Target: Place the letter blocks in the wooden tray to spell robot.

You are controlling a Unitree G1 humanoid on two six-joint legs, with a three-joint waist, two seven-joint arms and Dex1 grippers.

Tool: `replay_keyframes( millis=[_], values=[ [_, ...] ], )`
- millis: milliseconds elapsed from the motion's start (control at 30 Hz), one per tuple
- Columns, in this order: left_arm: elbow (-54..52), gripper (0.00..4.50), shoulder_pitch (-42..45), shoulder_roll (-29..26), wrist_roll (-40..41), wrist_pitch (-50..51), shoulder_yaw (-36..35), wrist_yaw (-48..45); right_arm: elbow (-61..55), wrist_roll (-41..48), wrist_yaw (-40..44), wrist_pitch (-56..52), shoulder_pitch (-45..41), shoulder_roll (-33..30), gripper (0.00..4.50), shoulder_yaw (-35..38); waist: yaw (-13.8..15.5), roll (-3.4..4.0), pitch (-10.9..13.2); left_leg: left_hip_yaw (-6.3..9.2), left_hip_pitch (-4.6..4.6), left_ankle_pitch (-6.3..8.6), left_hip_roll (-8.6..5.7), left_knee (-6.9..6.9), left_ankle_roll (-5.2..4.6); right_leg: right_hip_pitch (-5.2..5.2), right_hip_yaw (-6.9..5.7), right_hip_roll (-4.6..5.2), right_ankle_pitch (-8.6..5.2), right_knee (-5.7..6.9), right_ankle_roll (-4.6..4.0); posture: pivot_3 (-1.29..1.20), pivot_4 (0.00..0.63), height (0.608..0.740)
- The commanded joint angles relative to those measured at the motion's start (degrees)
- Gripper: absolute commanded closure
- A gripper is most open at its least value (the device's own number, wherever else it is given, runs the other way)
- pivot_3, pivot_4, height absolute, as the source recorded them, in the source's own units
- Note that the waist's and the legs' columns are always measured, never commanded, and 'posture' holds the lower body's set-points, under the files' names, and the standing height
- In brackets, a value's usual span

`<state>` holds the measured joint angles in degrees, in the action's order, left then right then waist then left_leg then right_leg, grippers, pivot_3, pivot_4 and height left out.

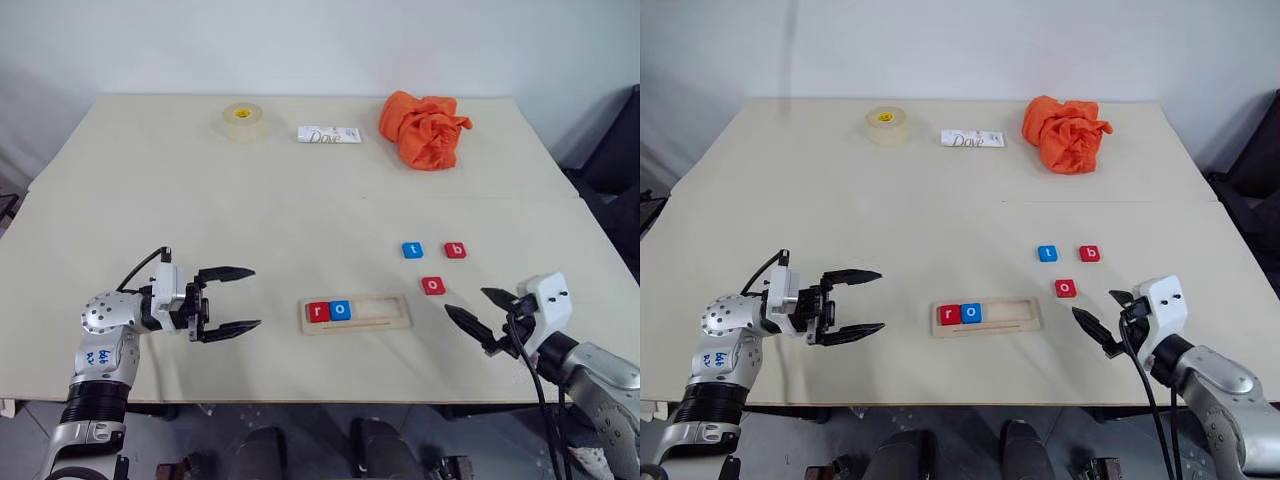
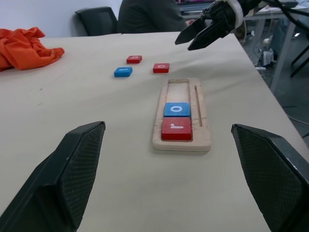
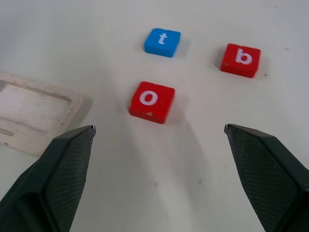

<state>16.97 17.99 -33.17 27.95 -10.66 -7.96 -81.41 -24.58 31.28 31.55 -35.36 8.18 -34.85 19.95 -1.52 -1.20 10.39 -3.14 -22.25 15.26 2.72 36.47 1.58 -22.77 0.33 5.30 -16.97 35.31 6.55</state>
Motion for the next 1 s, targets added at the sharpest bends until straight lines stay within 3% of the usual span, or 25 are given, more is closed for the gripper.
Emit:
replay_keyframes(
  millis=[33,500,1000],
  values=[
    [-0.79,0.05,0.03,-0.65,1.90,0.46,-1.33,-0.78,0.35,-0.94,-0.98,2.61,0.18,1.20,0.00,1.50,0.01,0.00,0.00,0.00,0.00,0.00,0.00,0.00,0.00,0.00,0.00,-0.01,0.00,0.00,0.00,0.00,0.150,0.740],
    [-5.98,0.05,-3.26,-0.28,2.18,2.61,-1.39,1.72,10.62,-3.66,0.53,10.09,-3.66,1.75,0.00,1.18,-0.04,0.00,0.00,-0.01,0.01,0.00,0.00,-0.04,0.00,0.00,0.01,0.00,0.00,-0.02,0.00,0.00,0.150,0.740],
    [-7.89,0.05,-3.80,1.85,1.52,2.87,0.28,3.56,25.80,-8.41,-9.44,3.35,-28.66,6.84,0.00,-6.16,-0.09,0.01,0.01,-0.02,0.00,0.00,0.00,-0.15,0.00,-0.08,0.02,0.02,0.00,-0.02,0.00,0.00,0.150,0.740]
  ],
)
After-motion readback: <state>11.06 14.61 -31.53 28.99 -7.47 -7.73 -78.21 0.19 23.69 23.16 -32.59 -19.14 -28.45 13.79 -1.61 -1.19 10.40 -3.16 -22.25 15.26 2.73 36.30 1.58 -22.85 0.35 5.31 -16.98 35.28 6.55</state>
